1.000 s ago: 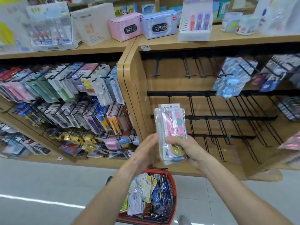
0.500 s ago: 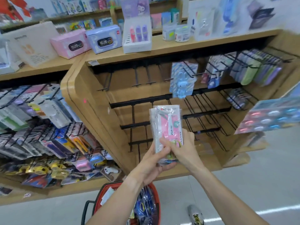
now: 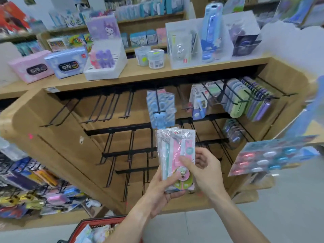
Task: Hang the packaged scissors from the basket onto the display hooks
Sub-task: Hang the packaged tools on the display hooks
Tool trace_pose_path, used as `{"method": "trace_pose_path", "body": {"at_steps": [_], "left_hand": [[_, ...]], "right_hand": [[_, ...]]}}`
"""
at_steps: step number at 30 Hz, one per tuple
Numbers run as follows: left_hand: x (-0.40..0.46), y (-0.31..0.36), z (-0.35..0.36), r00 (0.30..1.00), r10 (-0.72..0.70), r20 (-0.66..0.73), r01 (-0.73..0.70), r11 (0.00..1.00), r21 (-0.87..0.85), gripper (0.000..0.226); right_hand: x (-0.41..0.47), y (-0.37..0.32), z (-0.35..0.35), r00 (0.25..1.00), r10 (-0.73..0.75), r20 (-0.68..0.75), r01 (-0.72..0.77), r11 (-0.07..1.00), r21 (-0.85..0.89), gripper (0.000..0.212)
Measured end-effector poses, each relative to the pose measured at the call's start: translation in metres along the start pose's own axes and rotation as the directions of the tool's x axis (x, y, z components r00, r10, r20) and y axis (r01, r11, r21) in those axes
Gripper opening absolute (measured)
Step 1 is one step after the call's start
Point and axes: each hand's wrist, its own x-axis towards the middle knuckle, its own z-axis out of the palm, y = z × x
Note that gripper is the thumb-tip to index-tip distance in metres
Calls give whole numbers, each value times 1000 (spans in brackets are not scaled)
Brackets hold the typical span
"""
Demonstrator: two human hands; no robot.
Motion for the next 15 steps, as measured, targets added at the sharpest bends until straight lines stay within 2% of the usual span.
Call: {"method": "trace_pose_path", "body": {"at_steps": [5, 9, 15], "left_hand": [[15, 1, 20, 998, -15, -67, 9, 996, -88, 56], [20, 4, 21, 993, -13, -113, 0, 994, -107, 59], [23, -3, 10, 979, -24, -203, -1, 993, -120, 67]], "right_hand": [[17, -3, -28, 997, 33, 69, -37, 998, 60, 42], [27, -5, -35, 986, 92, 140, -109, 987, 119, 31], [47, -7, -34, 989, 87, 118, -103, 986, 131, 21]]}}
